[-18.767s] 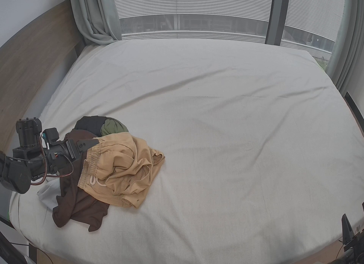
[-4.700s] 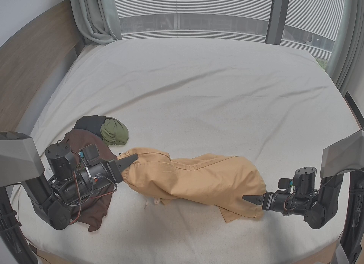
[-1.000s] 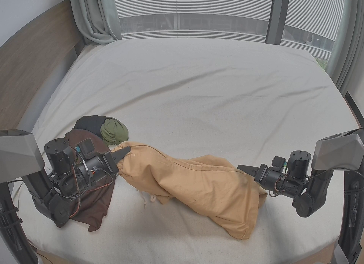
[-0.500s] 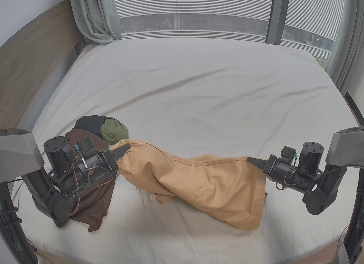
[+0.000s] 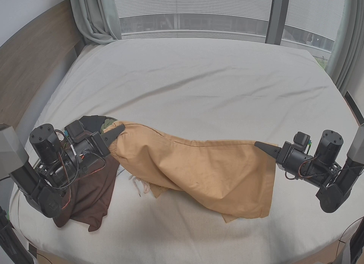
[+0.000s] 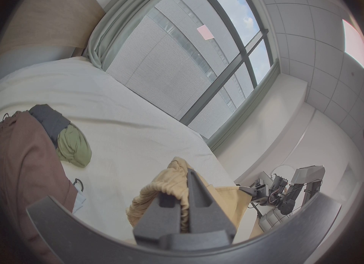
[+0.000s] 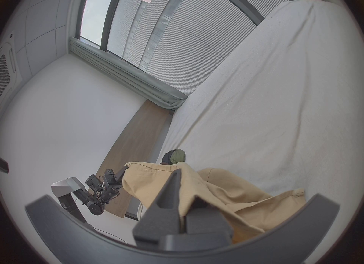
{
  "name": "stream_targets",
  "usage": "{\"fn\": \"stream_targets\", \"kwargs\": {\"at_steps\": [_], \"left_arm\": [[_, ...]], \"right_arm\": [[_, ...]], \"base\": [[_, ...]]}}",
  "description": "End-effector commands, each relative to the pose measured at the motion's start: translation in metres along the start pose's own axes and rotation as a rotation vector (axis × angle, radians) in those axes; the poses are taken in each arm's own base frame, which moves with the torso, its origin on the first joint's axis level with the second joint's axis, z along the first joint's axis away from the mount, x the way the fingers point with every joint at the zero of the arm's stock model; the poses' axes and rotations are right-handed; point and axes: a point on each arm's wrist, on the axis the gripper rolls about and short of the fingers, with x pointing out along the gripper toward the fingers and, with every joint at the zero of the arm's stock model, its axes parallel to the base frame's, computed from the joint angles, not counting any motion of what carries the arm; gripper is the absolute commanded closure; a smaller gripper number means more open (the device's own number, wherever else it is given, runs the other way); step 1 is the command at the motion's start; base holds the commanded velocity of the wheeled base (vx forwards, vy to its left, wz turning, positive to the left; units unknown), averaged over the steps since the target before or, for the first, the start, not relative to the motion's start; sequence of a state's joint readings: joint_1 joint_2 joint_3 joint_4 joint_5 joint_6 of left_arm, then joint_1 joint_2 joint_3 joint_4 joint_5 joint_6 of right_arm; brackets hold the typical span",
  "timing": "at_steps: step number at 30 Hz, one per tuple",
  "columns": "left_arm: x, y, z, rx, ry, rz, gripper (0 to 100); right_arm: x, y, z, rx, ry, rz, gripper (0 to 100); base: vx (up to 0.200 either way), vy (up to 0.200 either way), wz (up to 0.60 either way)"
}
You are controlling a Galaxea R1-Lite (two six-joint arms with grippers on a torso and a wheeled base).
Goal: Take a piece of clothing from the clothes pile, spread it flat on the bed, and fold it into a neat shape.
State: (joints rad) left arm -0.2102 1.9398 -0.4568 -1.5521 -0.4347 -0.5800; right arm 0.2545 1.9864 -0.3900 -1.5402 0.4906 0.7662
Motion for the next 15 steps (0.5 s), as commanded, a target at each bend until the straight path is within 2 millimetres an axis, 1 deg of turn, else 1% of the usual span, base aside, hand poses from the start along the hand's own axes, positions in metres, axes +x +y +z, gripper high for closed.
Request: {"fn": "stream_targets", "kwargs": {"at_steps": [1, 11, 15], "left_arm": [[-0.006, -0.012, 0.013, 0.023, -0.043, -0.031, 100], [-0.013, -0.025, 0.026, 0.040, -0.086, -0.062, 100], [-0.014, -0.027, 0.027, 0.040, -0.087, -0.062, 100]], "right_arm": [[-0.007, 0.016, 0.011, -0.033, -0.043, 0.042, 100], [-0.019, 0.035, 0.021, -0.068, -0.087, 0.086, 100], [-0.022, 0.041, 0.025, -0.080, -0.103, 0.103, 100]], "base": [[0.000, 0.000, 0.00], [0.000, 0.000, 0.00], [0.000, 0.000, 0.00]]}}
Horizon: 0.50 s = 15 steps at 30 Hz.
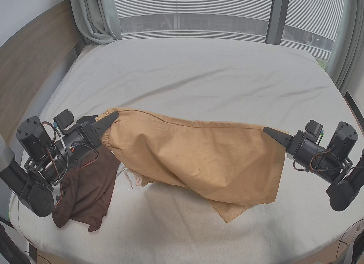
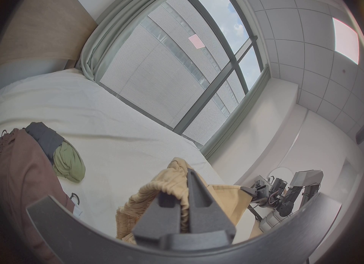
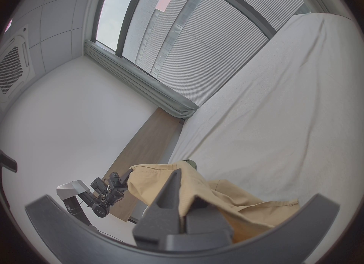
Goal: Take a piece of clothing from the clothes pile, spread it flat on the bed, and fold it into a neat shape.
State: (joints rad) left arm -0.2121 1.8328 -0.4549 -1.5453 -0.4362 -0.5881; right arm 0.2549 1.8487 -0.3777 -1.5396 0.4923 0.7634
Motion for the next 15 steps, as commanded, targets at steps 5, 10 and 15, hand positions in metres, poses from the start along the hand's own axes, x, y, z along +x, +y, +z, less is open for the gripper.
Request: {"fn": "stream_targets", "kwargs": {"at_steps": [5, 10, 15], "left_arm": [[-0.005, -0.004, 0.003, -0.013, 0.016, 0.012, 100], [-0.005, -0.001, -0.001, -0.026, 0.041, 0.030, 100], [-0.006, 0.001, -0.002, -0.030, 0.043, 0.039, 100]], "right_arm": [[-0.010, 0.021, 0.015, -0.046, -0.059, 0.054, 100], [-0.013, 0.026, 0.021, -0.062, -0.083, 0.066, 100], [-0.014, 0.022, 0.026, -0.070, -0.101, 0.054, 100]], "base": [[0.000, 0.000, 0.00], [0.000, 0.000, 0.00], [0.000, 0.000, 0.00]]}}
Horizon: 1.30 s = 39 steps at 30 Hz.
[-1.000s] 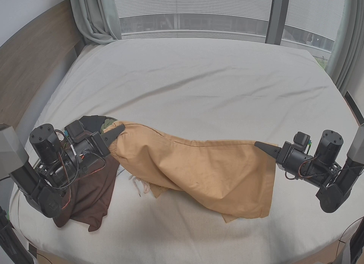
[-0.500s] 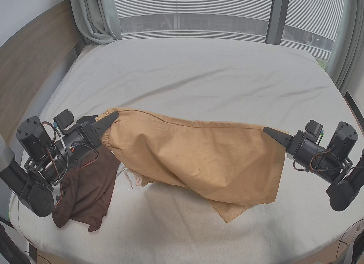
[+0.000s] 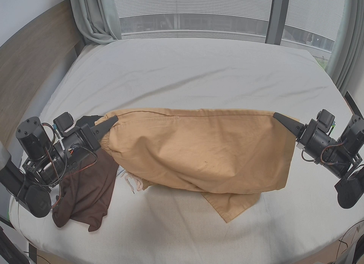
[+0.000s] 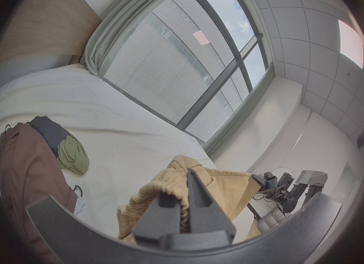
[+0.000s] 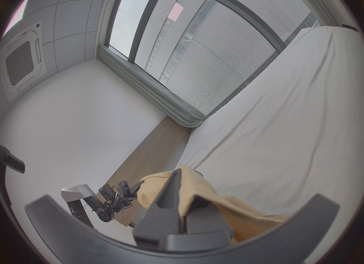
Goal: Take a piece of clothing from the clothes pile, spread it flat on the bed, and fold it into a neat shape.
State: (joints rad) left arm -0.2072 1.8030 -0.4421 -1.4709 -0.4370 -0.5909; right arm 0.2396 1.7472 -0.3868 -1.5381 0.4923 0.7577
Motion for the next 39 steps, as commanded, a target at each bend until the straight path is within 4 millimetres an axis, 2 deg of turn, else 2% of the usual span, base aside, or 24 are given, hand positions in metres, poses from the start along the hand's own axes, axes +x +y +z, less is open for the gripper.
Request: {"fn": "stream_targets", "kwargs": {"at_steps": [1, 15, 33, 39], "left_arm": [[0.000, 0.002, -0.001, -0.003, 0.002, 0.007, 100], [0.008, 0.015, -0.013, -0.006, 0.004, 0.021, 100], [0.009, 0.016, -0.012, -0.003, -0.002, 0.021, 100], [0.010, 0.013, -0.007, 0.005, -0.019, 0.008, 100]], "right_arm": [[-0.002, 0.000, 0.007, -0.013, -0.026, -0.002, 100], [-0.008, -0.010, 0.020, -0.031, -0.064, -0.034, 100], [-0.011, -0.017, 0.026, -0.040, -0.086, -0.060, 100], [-0.005, -0.023, 0.025, -0.080, -0.077, -0.069, 100]], "base": [[0.000, 0.000, 0.00], [0.000, 0.000, 0.00], [0.000, 0.000, 0.00], [0.000, 0.000, 0.00]]}}
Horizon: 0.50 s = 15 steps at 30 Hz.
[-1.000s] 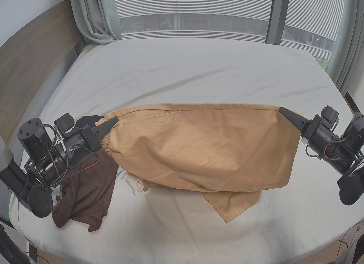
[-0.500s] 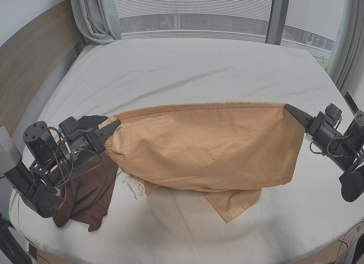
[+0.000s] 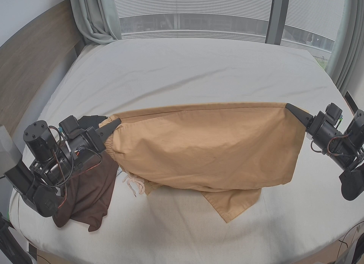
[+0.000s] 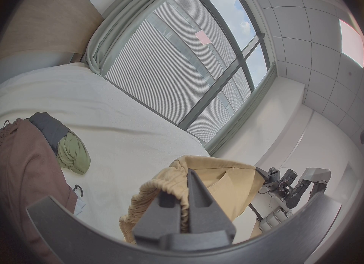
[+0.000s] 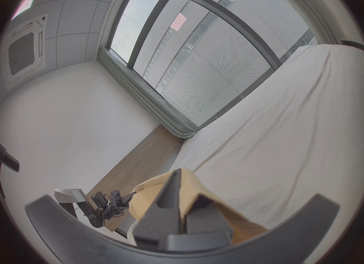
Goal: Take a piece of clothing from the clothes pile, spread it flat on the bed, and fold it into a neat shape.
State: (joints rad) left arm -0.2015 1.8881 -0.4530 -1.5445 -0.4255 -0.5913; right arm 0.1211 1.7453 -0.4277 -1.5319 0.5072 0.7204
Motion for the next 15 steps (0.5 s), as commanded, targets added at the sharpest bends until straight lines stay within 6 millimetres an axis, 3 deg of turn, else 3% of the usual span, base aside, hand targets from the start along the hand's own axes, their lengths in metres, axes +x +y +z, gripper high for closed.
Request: {"fn": "stream_targets", "kwargs": {"at_steps": [1, 4, 15], "left_arm": [[0.003, 0.000, 0.001, 0.003, -0.007, -0.007, 100], [0.007, 0.002, 0.001, 0.002, -0.009, -0.006, 100], [0.045, 0.029, -0.004, -0.047, -0.059, 0.044, 100]], "right_arm": [[0.009, -0.010, -0.002, -0.005, 0.008, -0.010, 100], [0.017, -0.017, -0.003, -0.003, 0.010, -0.016, 100], [0.053, -0.077, 0.000, 0.013, 0.006, -0.096, 100]], "base": [[0.000, 0.000, 0.00], [0.000, 0.000, 0.00], [0.000, 0.000, 0.00]]}}
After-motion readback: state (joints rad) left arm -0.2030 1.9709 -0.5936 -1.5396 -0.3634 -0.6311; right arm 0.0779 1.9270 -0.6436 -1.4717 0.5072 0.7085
